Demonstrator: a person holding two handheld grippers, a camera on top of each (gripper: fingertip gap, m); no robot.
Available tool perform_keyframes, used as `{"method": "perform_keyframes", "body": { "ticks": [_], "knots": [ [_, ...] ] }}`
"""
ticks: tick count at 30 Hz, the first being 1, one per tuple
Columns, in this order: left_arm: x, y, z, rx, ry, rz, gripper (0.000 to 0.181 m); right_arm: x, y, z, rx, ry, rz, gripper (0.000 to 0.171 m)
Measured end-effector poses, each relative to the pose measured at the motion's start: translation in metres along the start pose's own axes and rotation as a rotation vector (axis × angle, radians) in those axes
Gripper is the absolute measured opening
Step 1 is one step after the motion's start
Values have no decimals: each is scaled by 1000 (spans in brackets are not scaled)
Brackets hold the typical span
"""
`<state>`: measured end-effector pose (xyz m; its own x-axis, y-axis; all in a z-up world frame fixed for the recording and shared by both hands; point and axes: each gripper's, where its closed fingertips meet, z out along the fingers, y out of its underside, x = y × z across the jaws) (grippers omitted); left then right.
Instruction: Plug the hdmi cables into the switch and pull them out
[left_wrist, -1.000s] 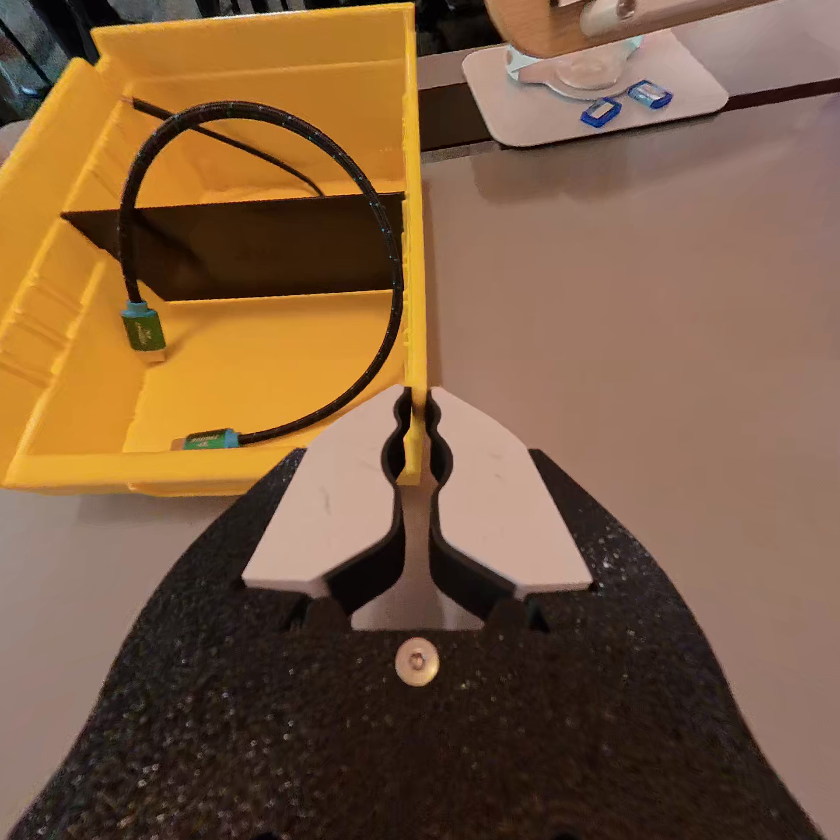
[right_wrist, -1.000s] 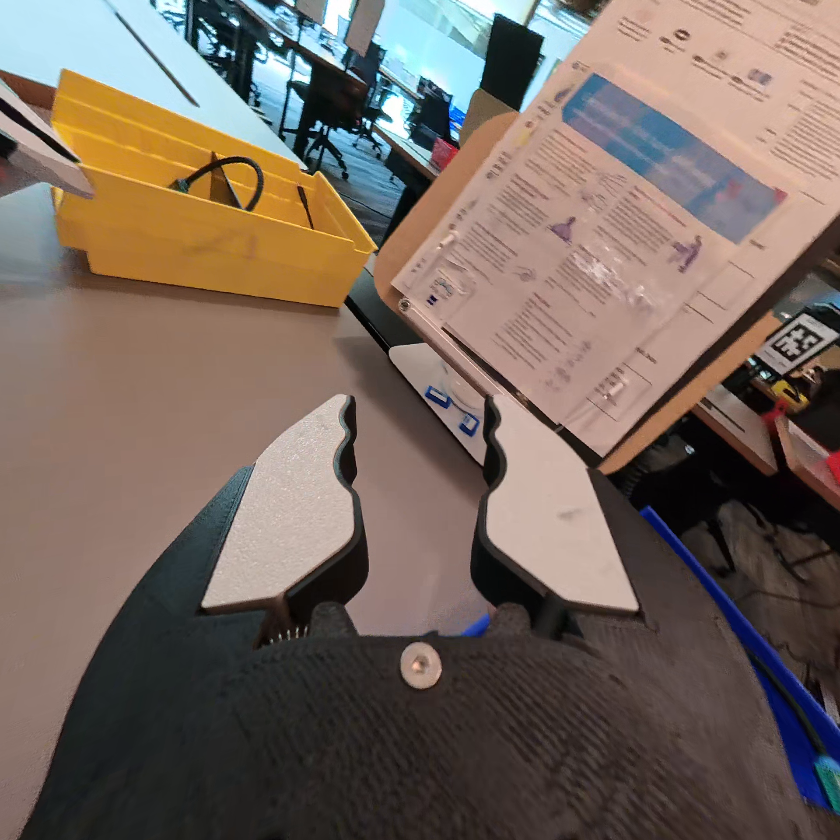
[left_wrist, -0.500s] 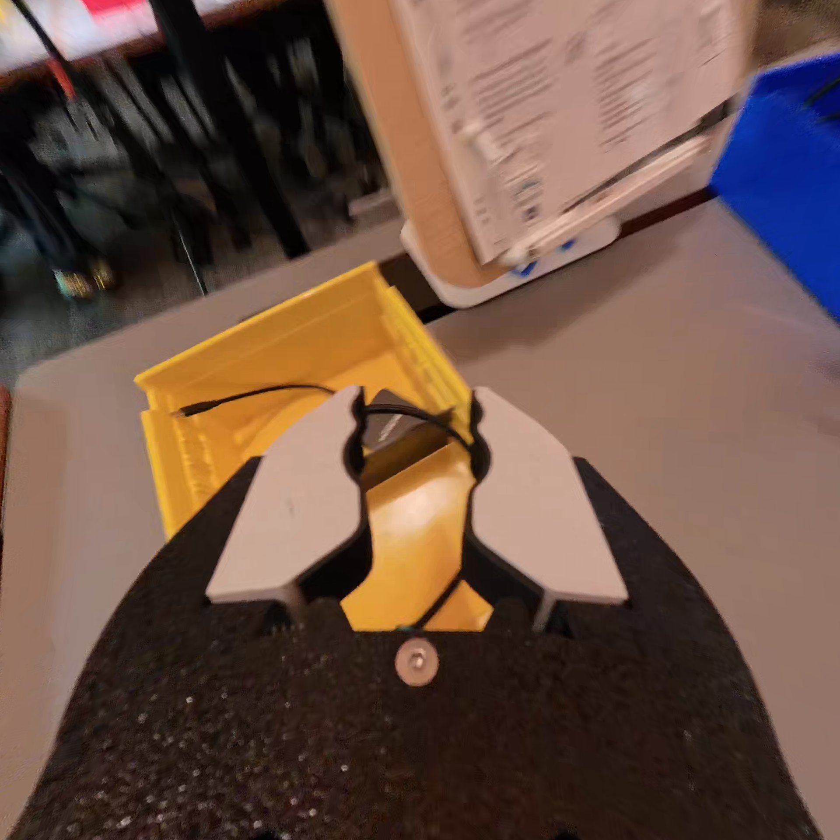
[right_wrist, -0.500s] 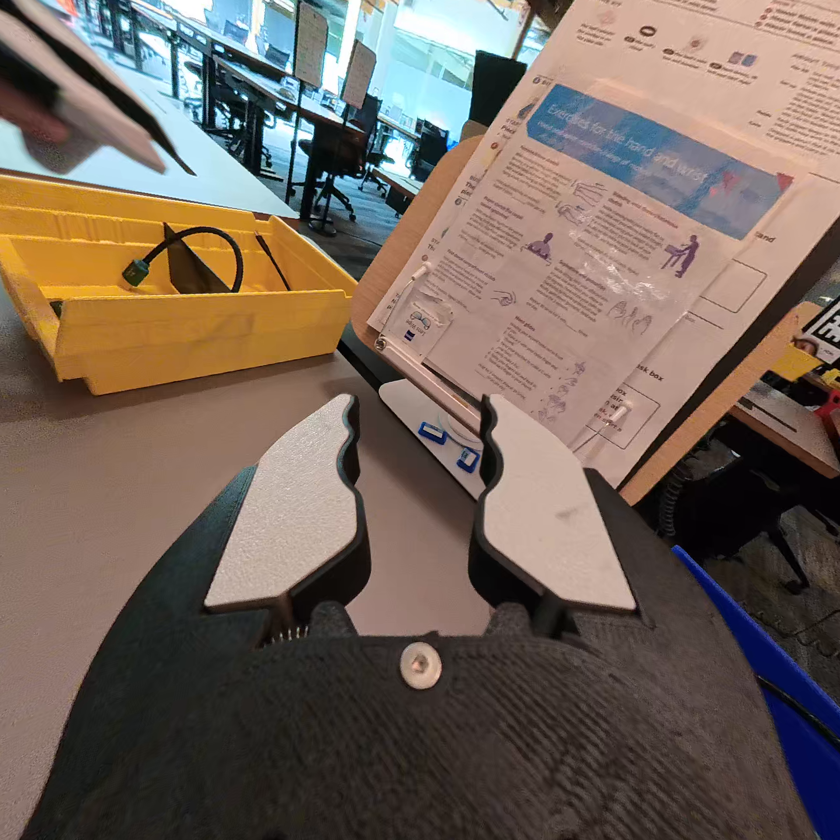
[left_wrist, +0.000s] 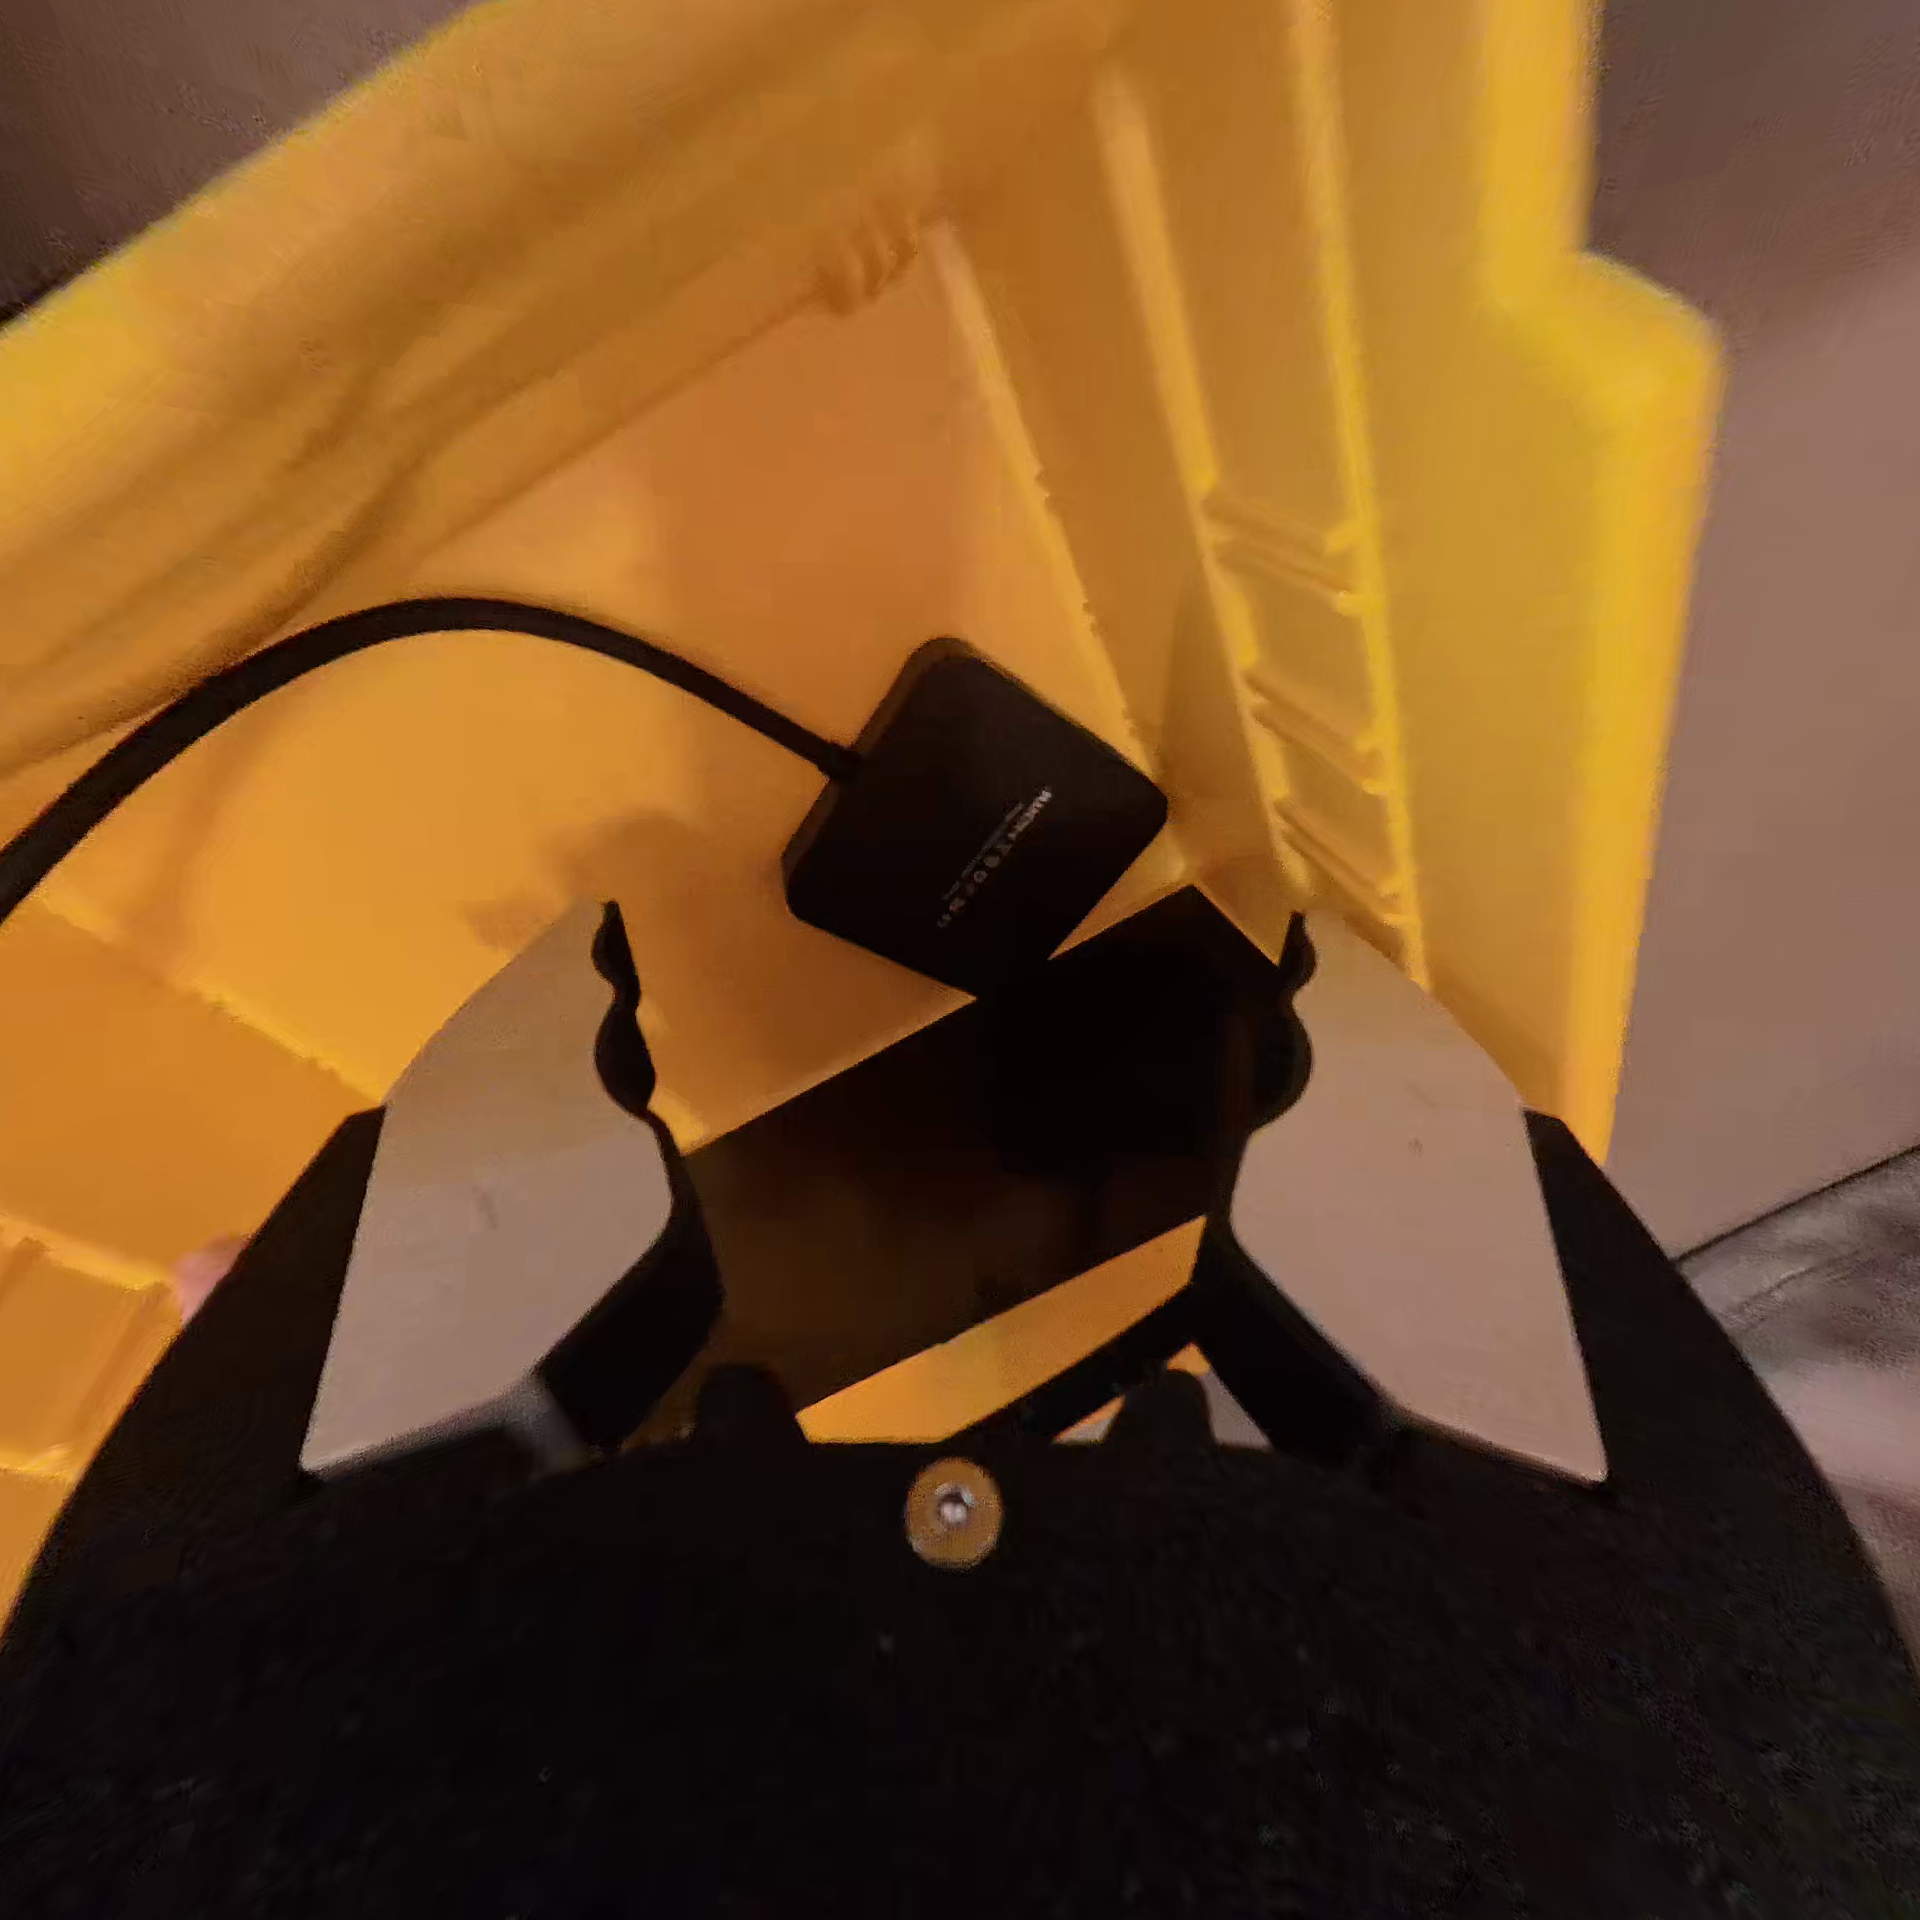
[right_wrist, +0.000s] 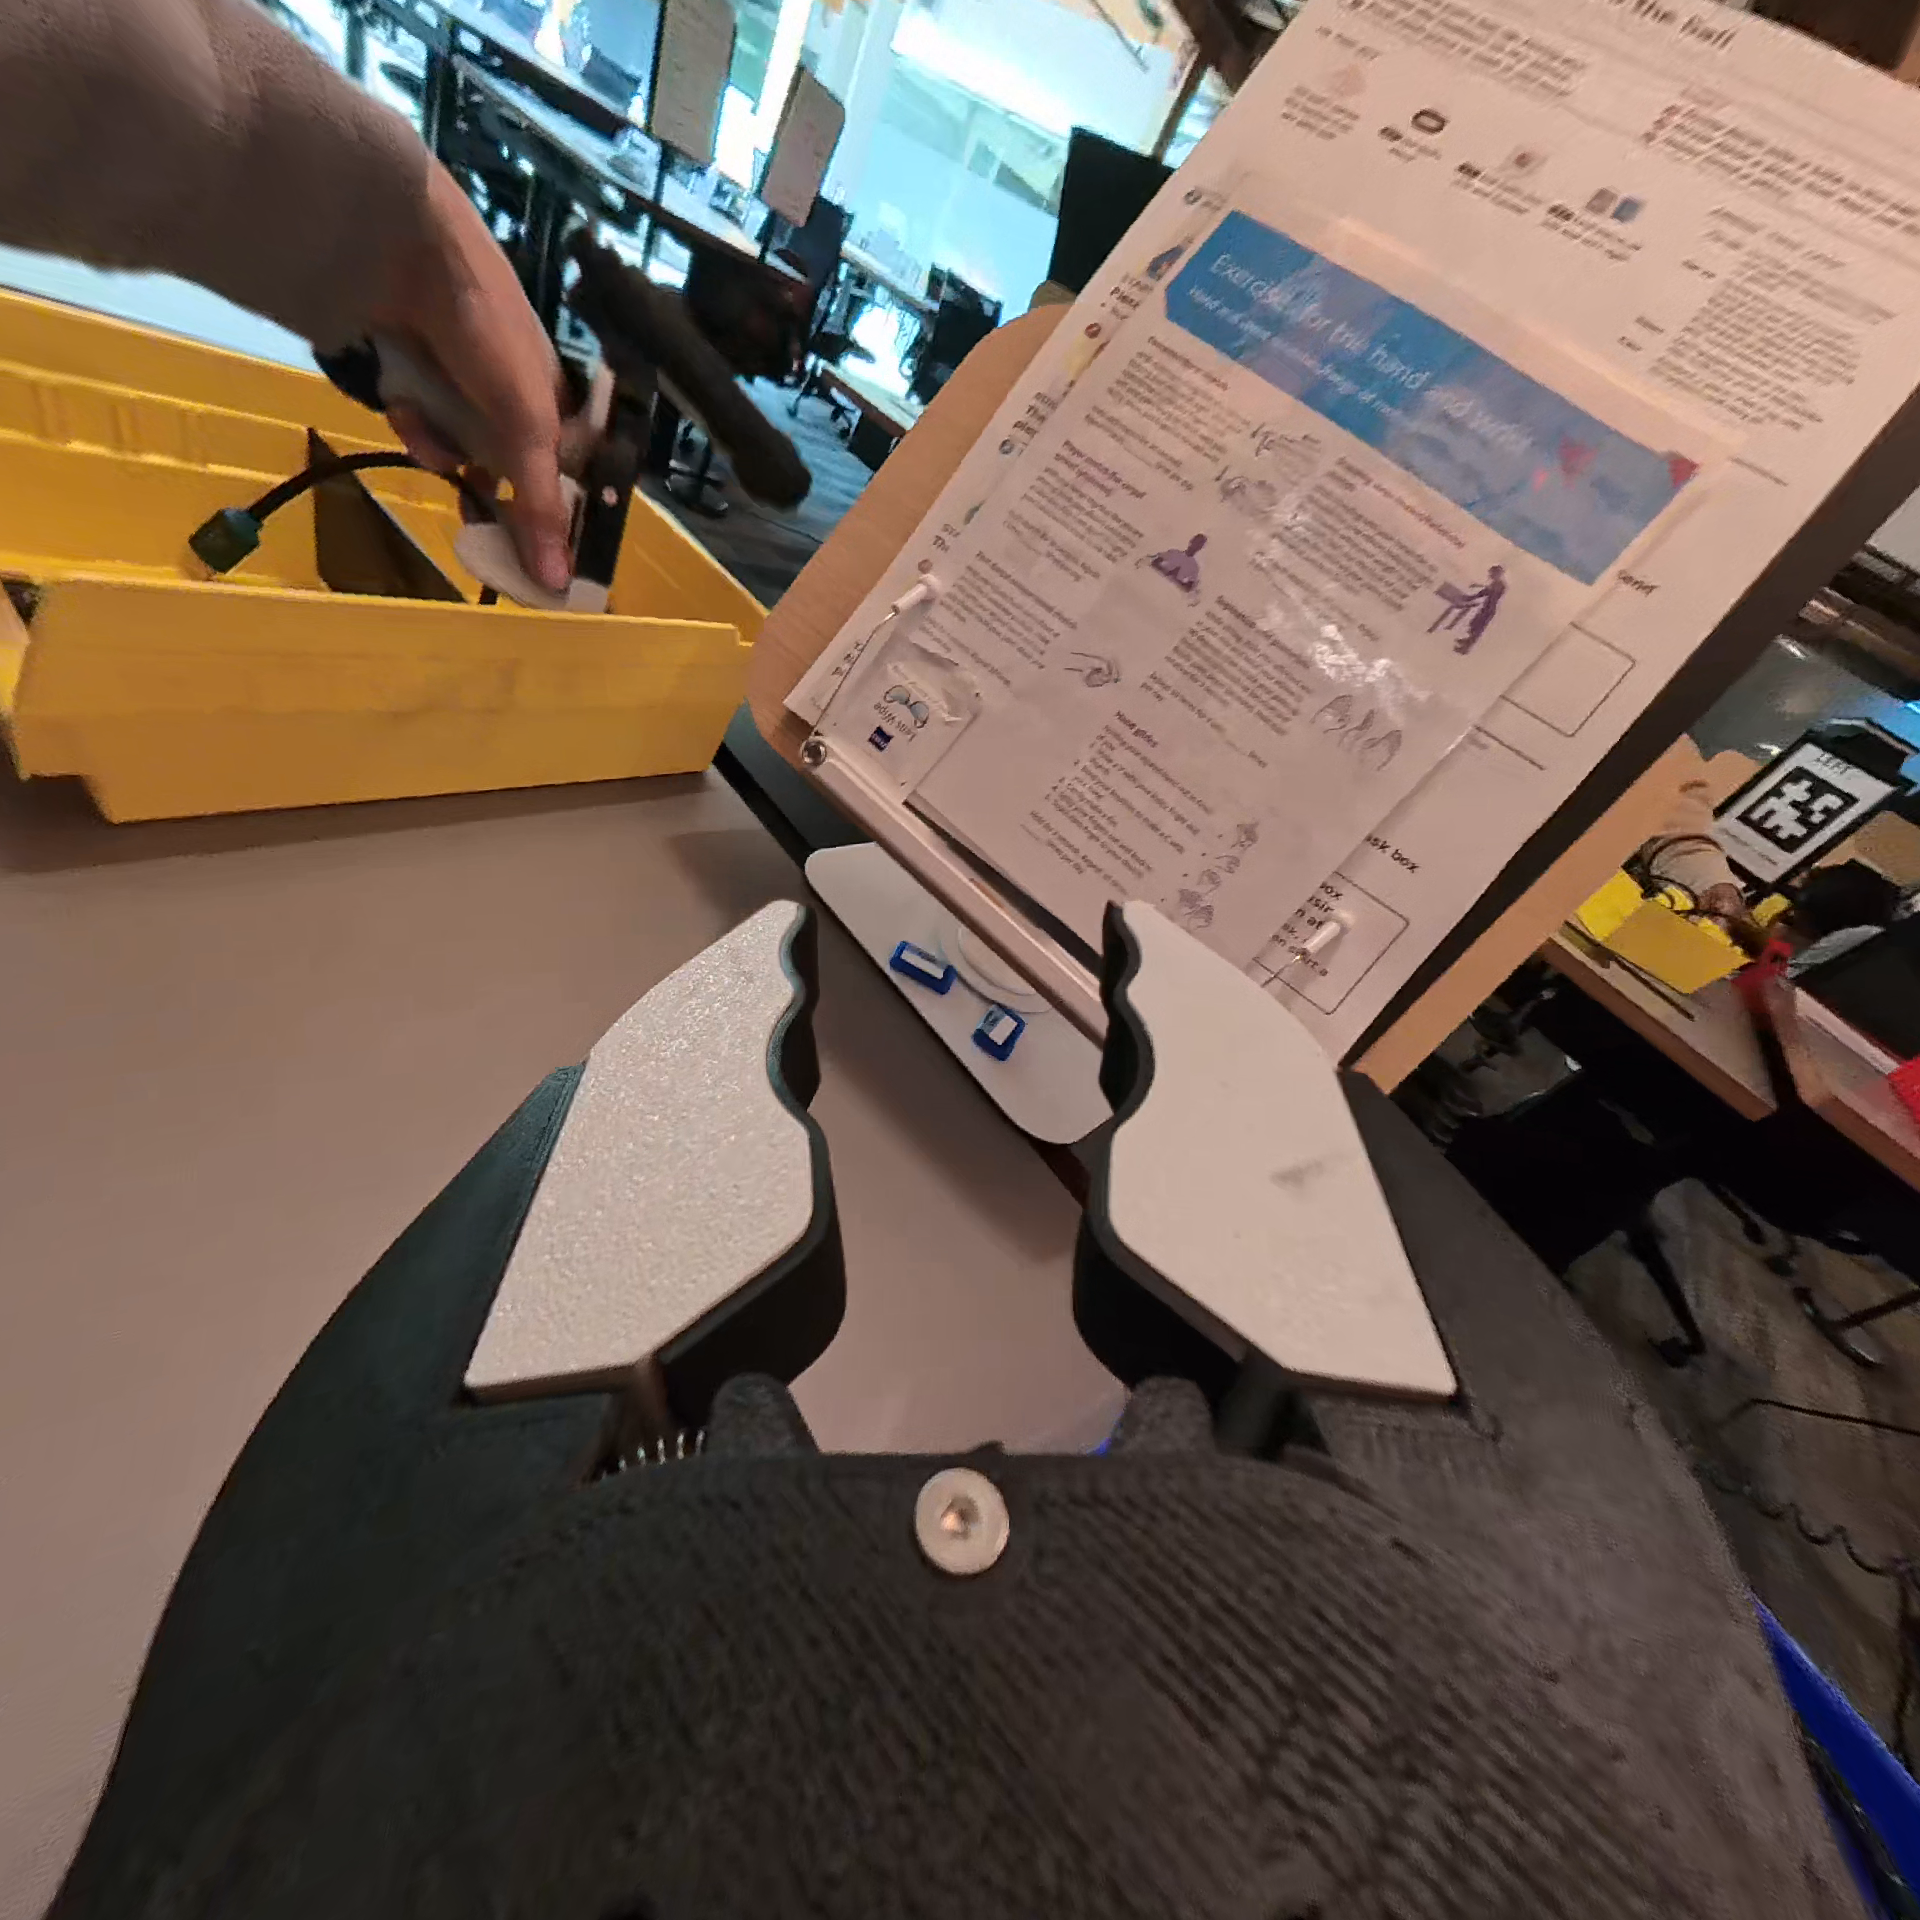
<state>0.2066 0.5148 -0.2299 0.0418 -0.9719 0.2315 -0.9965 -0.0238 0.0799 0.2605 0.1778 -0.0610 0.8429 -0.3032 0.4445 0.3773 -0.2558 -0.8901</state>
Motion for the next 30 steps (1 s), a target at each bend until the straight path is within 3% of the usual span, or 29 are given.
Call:
{"method": "perform_keyframes", "body": {
  "ticks": [1, 4, 6, 9, 14, 18, 21, 30],
  "knots": [
    [-4, 0, 1, -21, -5, -25, 120, -1, -2, 0, 9, -7, 12, 52],
    [-16, -9, -3, 29, 30, -203, 100, -7, -1, -1, 9, -53, 19, 52],
    [-33, -7, -4, 40, -22, -320, 99, -5, 3, -2, -17, -46, -16, 52],
    [-14, -5, 0, 0, 63, -374, 98, -4, 8, -2, -39, -44, -35, 53],
    [-2, -15, 2, -4, 71, -467, 85, -5, 10, 1, -36, -51, 19, 52],
    [-1, -13, 15, -34, 63, -575, 77, 3, 28, 3, -143, 0, 67, 52],
    [-4, -8, 22, -59, 13, -597, 68, 5, 34, 3, -186, 15, 83, 52],
    [-5, -6, 20, 21, -10, -569, 67, 6, 32, 5, -149, 24, 91, 51]
  ]
}}
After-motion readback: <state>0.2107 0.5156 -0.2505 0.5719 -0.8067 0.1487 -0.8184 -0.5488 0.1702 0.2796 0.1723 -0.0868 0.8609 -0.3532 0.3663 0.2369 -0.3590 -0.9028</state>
